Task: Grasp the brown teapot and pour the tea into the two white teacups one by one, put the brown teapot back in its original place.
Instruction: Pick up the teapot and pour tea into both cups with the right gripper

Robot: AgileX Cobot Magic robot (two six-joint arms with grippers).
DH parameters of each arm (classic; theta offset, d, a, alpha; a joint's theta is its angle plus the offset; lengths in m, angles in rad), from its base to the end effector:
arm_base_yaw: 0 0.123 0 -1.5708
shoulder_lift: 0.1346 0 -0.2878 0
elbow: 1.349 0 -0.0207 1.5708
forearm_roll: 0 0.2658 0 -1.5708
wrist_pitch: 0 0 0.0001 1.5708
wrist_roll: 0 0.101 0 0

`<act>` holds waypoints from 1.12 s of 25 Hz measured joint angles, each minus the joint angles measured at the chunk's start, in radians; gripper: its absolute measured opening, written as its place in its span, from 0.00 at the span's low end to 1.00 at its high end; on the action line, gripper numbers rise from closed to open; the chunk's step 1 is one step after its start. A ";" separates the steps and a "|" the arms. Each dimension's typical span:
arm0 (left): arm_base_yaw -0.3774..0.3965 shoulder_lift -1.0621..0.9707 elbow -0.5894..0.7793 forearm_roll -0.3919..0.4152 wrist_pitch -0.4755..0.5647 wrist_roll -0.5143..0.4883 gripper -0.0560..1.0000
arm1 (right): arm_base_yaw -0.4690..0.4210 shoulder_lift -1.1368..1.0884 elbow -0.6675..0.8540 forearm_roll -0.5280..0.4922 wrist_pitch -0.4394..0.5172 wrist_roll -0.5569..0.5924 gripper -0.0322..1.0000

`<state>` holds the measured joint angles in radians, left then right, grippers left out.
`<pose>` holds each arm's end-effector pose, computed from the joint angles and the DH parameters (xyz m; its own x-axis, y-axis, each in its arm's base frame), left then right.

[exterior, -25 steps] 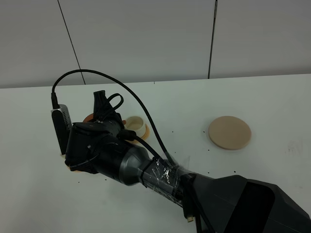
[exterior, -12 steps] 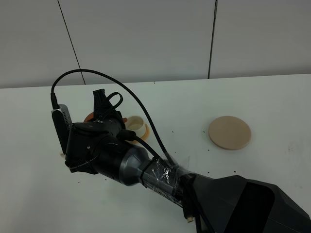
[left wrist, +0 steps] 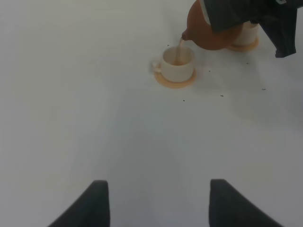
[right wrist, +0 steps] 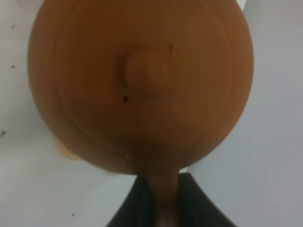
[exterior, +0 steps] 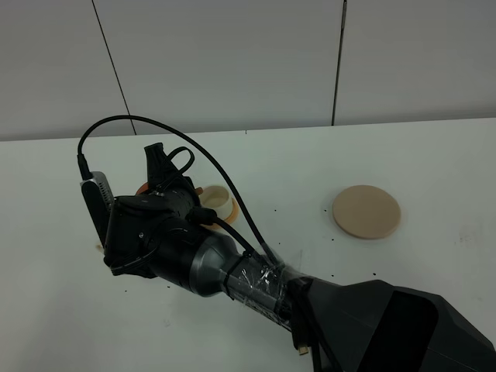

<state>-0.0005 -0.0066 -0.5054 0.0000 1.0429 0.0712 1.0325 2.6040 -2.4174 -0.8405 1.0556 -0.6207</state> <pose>0.0136 0.0000 0.2833 -0.4282 0.0714 -0.9009 0.0310 0.9975 0.0642 0.3510 0.4600 0.1668 0.2368 -0.9426 0.2353 -0.5814 -0.3316 -0.7430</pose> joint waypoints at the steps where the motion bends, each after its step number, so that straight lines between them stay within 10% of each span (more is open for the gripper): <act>1: 0.000 0.000 0.000 0.000 0.000 0.000 0.56 | 0.000 0.000 0.000 0.000 0.000 -0.003 0.12; 28: 0.000 0.000 0.000 0.000 0.000 0.001 0.56 | 0.000 0.000 0.000 -0.031 -0.001 -0.058 0.12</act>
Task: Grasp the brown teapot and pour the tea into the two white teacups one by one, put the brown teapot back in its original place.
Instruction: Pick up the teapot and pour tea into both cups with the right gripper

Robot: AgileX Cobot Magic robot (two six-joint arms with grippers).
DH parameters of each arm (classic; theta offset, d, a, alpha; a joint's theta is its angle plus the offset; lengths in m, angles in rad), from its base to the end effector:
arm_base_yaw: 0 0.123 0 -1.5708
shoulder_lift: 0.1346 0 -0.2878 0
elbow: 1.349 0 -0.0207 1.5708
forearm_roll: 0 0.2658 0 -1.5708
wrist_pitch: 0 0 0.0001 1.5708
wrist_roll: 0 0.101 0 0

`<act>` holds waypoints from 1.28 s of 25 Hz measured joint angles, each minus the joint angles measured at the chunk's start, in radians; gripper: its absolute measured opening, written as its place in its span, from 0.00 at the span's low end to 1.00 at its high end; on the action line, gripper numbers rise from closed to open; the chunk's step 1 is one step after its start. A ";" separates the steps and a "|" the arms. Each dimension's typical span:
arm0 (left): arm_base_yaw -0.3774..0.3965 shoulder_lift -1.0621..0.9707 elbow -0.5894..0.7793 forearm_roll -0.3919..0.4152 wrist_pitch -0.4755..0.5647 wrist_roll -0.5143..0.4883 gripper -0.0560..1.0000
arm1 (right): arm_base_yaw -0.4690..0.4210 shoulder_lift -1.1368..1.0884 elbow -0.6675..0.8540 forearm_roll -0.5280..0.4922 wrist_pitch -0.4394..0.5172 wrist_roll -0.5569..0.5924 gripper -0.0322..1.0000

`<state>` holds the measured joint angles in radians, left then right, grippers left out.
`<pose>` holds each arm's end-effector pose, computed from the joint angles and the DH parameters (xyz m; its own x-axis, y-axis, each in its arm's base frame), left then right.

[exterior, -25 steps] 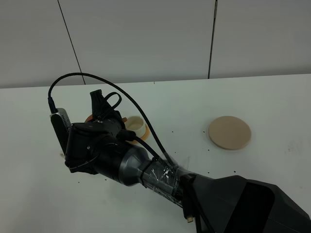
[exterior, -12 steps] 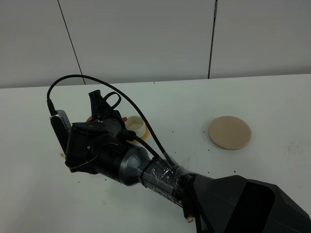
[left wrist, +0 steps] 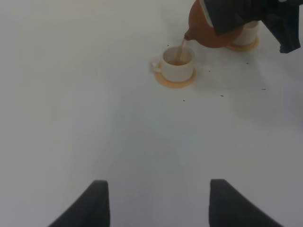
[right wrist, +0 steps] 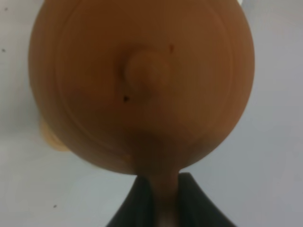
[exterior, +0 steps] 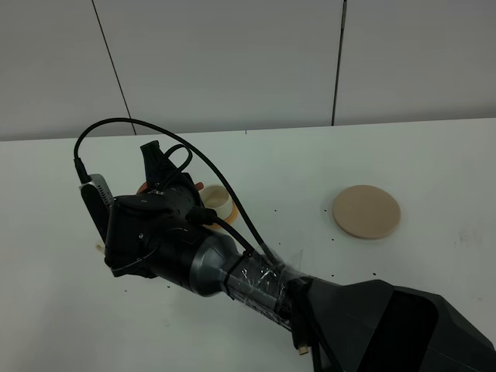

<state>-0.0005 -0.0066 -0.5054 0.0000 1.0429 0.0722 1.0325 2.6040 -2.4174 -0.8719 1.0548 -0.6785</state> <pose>0.0136 0.0000 0.2833 -0.4281 0.0723 -0.9008 0.0315 0.9974 0.0651 0.3527 0.4593 0.1689 0.2656 -0.9164 0.2994 -0.5454 -0.3989 -0.7371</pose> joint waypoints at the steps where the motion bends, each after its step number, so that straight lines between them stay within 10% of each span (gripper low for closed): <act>1: 0.000 0.000 0.000 0.000 0.000 0.000 0.56 | 0.000 0.000 0.000 0.000 0.000 0.000 0.12; 32: 0.000 0.000 0.000 0.000 0.000 0.000 0.56 | 0.000 0.002 0.051 -0.053 -0.035 -0.037 0.12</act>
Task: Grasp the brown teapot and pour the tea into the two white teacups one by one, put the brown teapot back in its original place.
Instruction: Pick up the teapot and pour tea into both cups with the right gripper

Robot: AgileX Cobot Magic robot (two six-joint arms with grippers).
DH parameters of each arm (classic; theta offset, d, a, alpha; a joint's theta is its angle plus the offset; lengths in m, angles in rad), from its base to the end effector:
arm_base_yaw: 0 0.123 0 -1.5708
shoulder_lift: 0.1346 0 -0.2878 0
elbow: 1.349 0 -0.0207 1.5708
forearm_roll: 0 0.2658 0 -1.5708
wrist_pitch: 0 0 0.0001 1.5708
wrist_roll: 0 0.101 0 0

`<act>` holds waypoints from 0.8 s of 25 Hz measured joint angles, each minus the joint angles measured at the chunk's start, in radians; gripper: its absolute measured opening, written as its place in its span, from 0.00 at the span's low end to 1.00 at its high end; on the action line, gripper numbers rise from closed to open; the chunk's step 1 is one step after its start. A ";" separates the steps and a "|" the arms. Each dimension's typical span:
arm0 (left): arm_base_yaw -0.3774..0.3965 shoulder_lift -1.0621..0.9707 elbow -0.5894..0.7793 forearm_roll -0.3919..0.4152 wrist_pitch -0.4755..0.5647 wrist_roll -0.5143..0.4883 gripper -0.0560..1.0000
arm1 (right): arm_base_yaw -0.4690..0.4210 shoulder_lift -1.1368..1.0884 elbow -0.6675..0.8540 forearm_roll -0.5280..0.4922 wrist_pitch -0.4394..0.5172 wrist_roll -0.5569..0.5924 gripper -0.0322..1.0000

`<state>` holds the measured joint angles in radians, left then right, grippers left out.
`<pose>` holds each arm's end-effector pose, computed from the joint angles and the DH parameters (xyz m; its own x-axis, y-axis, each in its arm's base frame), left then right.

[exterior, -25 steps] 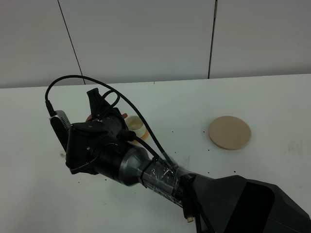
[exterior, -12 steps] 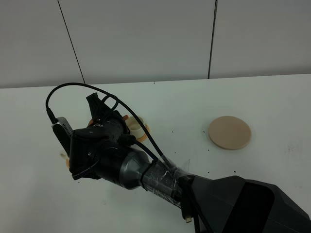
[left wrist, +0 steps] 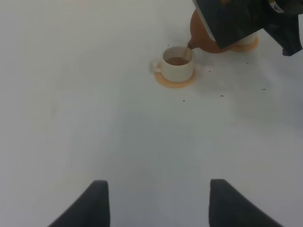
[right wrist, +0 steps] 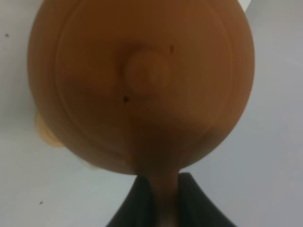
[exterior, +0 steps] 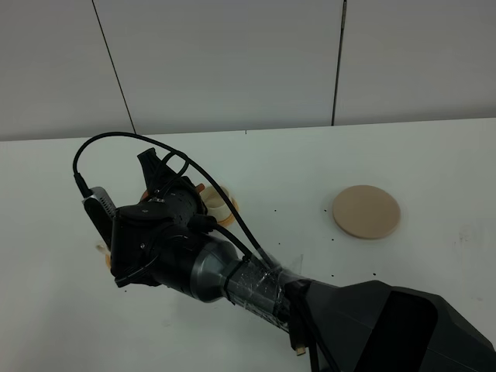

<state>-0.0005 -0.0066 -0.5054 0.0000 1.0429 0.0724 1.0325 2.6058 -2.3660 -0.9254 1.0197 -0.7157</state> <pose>0.0136 0.0000 0.2833 -0.4281 0.0725 -0.9008 0.0316 0.9974 0.0653 0.3539 0.4585 0.1562 0.3064 -0.8724 0.3809 -0.5004 -0.4880 -0.7151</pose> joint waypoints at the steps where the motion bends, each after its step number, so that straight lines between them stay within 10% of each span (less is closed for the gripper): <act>1: 0.000 0.000 0.000 0.000 0.000 0.000 0.56 | 0.000 -0.001 0.000 0.000 0.000 0.000 0.12; 20: 0.000 0.000 0.000 0.000 0.000 0.000 0.56 | 0.007 -0.006 0.000 -0.008 -0.011 0.000 0.12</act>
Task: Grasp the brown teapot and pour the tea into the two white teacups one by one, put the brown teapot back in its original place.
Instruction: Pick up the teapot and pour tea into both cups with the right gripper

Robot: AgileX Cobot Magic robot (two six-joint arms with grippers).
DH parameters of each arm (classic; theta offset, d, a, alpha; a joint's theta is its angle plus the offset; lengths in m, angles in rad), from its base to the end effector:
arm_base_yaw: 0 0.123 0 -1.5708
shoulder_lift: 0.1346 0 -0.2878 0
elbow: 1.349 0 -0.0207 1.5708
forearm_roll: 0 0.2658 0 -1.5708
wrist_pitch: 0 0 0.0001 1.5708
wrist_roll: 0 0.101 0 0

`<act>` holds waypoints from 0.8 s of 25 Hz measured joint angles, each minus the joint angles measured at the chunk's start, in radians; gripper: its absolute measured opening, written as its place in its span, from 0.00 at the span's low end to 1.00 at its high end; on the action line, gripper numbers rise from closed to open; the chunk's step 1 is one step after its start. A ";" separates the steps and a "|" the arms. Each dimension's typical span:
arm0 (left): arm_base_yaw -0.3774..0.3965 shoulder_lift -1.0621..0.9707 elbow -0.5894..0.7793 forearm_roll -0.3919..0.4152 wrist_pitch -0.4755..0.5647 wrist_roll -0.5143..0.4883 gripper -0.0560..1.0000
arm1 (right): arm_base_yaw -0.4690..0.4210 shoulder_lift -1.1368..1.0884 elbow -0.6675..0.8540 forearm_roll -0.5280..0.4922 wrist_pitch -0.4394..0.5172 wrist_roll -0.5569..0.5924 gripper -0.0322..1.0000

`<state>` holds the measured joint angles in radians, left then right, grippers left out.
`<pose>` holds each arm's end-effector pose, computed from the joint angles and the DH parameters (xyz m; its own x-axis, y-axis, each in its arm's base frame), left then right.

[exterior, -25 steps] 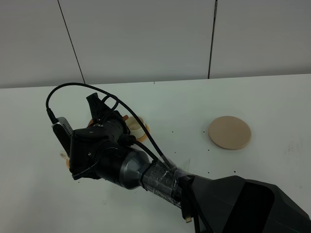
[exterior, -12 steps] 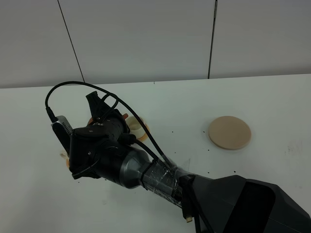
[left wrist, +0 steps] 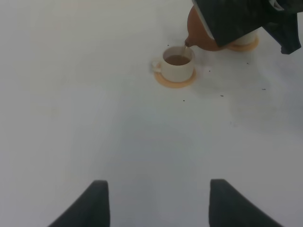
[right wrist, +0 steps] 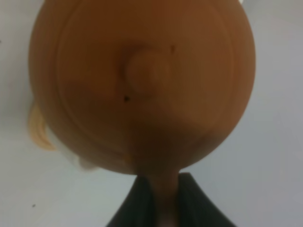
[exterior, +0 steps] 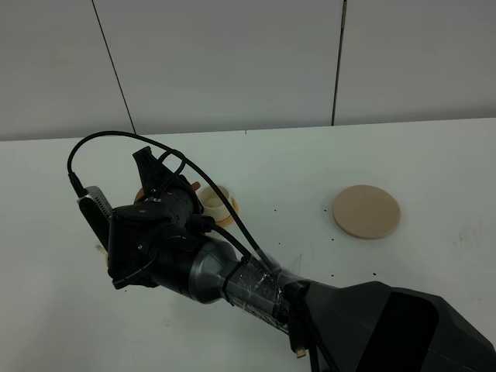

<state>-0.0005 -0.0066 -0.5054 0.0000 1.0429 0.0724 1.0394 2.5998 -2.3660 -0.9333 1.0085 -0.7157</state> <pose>0.0136 0.0000 0.2833 -0.4281 0.0725 -0.9008 0.0316 0.9974 0.0653 0.3511 0.4617 0.1604 0.3166 -0.8700 0.3780 -0.4835 -0.4909 -0.7248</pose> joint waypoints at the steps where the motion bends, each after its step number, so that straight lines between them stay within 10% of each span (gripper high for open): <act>1: 0.000 0.000 0.000 0.000 0.000 0.000 0.56 | 0.000 0.000 0.000 0.000 0.000 0.000 0.12; 20: 0.000 0.000 0.000 0.000 0.000 0.000 0.56 | 0.003 0.000 0.000 0.000 -0.009 0.000 0.12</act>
<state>-0.0005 -0.0066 -0.5054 0.0000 1.0429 0.0724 1.0425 2.5998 -2.3660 -0.9333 0.9999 -0.7156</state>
